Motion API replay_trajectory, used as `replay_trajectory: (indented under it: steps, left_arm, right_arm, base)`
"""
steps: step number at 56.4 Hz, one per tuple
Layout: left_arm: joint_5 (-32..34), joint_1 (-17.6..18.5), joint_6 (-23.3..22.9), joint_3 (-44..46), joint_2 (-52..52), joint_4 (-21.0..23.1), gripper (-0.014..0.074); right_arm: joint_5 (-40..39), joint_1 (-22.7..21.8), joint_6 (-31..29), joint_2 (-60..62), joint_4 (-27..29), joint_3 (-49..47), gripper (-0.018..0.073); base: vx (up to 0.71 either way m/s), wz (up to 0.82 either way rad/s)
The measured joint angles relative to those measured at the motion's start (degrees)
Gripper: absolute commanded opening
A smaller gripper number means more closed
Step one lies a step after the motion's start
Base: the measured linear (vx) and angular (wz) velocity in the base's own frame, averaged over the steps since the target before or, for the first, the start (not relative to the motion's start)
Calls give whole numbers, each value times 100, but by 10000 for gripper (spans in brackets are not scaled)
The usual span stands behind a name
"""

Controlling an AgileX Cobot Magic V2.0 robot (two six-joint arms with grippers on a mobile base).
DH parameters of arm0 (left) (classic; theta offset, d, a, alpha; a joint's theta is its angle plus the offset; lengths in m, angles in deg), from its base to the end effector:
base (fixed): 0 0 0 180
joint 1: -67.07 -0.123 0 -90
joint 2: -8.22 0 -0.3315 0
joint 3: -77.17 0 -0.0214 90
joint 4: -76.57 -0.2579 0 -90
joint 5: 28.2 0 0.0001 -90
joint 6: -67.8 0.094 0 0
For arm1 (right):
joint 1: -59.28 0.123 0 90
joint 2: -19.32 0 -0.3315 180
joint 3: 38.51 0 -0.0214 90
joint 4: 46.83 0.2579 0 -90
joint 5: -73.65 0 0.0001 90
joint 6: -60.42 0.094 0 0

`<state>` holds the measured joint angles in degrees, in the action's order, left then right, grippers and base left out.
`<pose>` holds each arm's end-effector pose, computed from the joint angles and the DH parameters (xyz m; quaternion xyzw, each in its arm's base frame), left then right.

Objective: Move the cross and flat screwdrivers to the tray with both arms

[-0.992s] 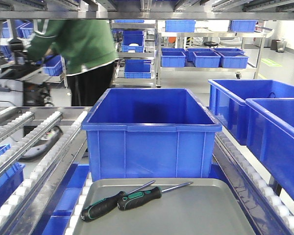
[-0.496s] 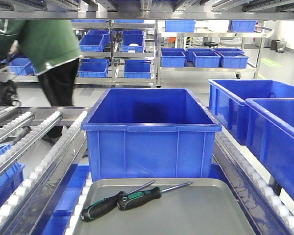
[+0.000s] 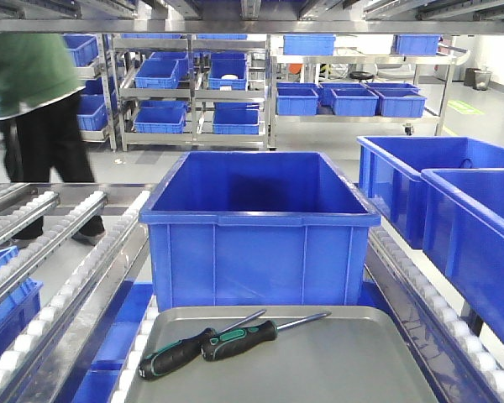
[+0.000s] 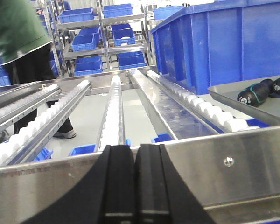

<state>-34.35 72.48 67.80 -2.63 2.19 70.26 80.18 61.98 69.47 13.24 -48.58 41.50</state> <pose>0.0199 -0.0008 0.1946 0.0691 0.7157 0.0095 0.6950 0.0201 0.0006 0.1927 0.0303 0.7224 0.0590 0.6882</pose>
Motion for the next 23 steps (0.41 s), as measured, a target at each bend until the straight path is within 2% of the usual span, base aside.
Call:
replay_trajectory:
  steps: [23]
  left_arm:
    - [1,0,0,0,0,0,-1]
  right_arm:
    - [32,0,4,0,0,0,-9]
  base:
    - [0,0]
